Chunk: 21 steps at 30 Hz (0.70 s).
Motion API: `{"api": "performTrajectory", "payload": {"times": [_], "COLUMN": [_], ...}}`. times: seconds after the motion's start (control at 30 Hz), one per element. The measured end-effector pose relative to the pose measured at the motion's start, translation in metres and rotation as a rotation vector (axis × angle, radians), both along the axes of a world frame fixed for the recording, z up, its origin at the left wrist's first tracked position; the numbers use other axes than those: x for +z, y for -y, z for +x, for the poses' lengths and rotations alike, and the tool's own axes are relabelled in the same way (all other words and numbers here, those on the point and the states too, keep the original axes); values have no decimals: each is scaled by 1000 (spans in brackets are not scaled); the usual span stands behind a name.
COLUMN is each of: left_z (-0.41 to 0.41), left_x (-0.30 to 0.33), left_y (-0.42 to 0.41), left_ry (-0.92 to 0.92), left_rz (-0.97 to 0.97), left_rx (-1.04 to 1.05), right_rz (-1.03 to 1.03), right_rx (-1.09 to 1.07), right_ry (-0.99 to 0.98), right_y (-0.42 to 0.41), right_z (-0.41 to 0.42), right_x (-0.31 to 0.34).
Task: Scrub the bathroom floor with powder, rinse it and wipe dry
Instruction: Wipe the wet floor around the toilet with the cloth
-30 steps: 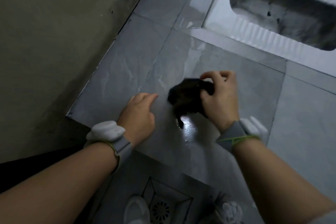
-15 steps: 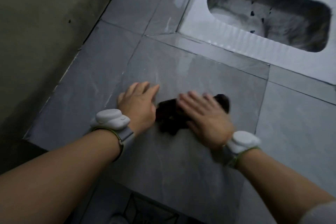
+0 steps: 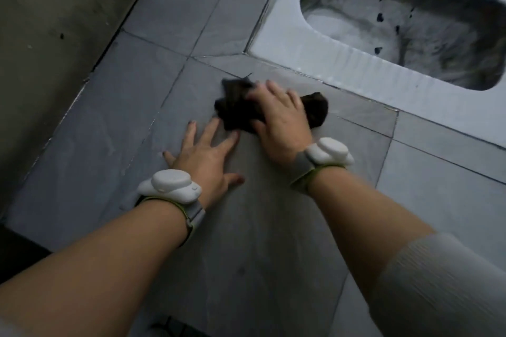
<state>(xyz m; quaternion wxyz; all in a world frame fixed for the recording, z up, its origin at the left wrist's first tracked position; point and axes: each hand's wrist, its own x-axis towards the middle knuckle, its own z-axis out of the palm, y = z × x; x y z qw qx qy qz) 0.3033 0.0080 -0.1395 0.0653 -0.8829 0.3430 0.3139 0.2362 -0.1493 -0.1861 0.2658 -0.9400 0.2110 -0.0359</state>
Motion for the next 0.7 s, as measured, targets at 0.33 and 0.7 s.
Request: {"api": "performTrajectory", "payload": {"times": [0.33, 0.7], "left_z": [-3, 2], "left_x": [3, 2], "left_y": [4, 0], "left_ry": [1, -30], "left_rz": [49, -16], "left_rx": [-5, 24], "right_rz": [-209, -221], "right_rx": [-1022, 116], "right_ry": [-325, 126], "right_y": [128, 60], "right_z": [-104, -53], "right_x": [6, -2]}}
